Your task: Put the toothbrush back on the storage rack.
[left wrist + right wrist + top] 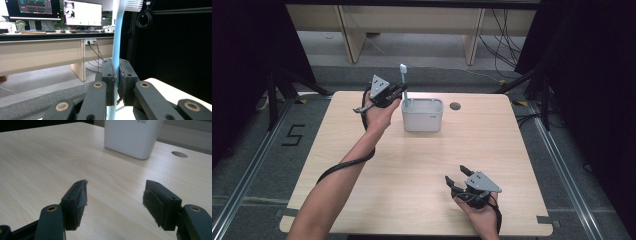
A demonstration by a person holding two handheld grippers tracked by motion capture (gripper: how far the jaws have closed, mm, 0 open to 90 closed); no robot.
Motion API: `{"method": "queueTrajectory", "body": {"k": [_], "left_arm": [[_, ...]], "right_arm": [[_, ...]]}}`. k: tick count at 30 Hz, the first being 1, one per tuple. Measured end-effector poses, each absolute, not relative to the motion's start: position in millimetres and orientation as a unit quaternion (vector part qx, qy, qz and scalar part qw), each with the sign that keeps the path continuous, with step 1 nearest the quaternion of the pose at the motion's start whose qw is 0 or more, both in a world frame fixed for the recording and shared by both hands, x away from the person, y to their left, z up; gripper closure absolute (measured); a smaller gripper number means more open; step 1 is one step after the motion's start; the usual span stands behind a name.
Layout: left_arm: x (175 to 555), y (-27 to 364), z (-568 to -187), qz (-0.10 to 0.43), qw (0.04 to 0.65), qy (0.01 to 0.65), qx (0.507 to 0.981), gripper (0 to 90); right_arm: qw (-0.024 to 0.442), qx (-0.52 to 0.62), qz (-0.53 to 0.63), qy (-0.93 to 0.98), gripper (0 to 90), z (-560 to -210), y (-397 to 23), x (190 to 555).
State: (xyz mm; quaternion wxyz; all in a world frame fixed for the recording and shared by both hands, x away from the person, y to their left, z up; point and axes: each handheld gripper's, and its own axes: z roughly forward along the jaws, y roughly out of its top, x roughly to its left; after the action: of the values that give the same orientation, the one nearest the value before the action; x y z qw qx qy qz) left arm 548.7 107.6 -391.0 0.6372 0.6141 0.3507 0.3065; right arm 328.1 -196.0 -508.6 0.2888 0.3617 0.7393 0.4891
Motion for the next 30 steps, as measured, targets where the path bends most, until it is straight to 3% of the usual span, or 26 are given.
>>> {"method": "queueTrajectory", "body": {"k": [30], "left_arm": [[550.9, 104.5, -412.6, 0.294, 0.619, 0.367, 0.629, 83.4]], "right_arm": [[0.277, 0.358, 0.489, 0.746, 36.2, -510.0, -194.7, 328.5]]}}
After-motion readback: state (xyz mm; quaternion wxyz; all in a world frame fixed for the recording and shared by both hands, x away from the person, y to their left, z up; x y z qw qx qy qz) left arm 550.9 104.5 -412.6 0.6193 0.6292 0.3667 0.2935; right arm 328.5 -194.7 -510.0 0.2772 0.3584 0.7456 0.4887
